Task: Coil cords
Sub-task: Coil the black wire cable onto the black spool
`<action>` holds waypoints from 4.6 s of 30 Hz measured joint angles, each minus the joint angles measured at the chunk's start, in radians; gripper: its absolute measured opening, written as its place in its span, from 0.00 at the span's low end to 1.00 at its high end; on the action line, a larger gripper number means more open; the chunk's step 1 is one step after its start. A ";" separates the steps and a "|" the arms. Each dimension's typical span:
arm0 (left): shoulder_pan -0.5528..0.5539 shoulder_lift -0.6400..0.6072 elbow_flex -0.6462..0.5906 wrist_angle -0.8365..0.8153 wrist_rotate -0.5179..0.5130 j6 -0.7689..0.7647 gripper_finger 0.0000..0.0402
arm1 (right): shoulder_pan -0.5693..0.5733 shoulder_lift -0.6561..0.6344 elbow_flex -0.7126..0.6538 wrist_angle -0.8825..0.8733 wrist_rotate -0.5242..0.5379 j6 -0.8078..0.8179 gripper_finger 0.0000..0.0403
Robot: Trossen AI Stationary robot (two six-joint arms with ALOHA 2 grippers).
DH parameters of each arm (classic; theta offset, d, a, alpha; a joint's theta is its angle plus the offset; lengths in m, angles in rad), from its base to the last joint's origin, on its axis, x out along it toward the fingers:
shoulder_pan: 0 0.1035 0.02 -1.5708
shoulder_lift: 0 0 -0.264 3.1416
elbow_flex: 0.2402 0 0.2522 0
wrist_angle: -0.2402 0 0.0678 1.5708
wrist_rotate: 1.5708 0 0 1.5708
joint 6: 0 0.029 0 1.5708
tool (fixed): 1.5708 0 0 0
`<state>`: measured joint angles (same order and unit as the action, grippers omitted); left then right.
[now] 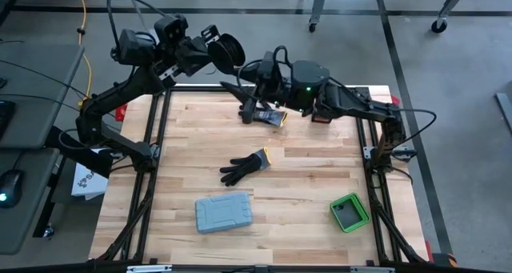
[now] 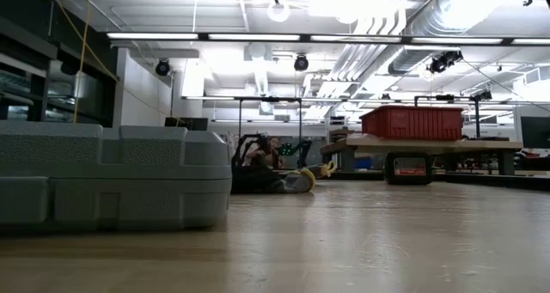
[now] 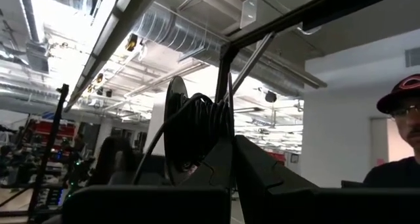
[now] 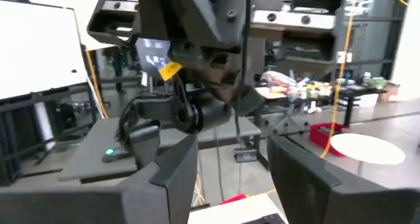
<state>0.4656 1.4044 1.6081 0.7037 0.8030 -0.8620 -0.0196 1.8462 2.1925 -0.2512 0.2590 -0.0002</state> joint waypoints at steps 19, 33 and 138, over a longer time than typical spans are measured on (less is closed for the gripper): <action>-0.090 0.004 -0.001 -0.003 -0.011 -0.024 0.00 | 0.000 0.061 0.000 0.101 -0.059 -0.011 0.44; -0.090 0.004 -0.001 -0.002 -0.015 -0.018 0.00 | 0.000 0.063 0.000 0.106 -0.060 -0.008 0.44; -0.146 0.114 -0.001 -0.162 0.292 -0.493 0.00 | 0.014 -0.117 0.001 -0.281 -0.277 -0.052 0.00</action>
<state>0.3199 1.5183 1.6073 0.5418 1.0953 -1.3553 -0.0059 1.7289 2.1933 -0.5319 -0.0179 -0.0526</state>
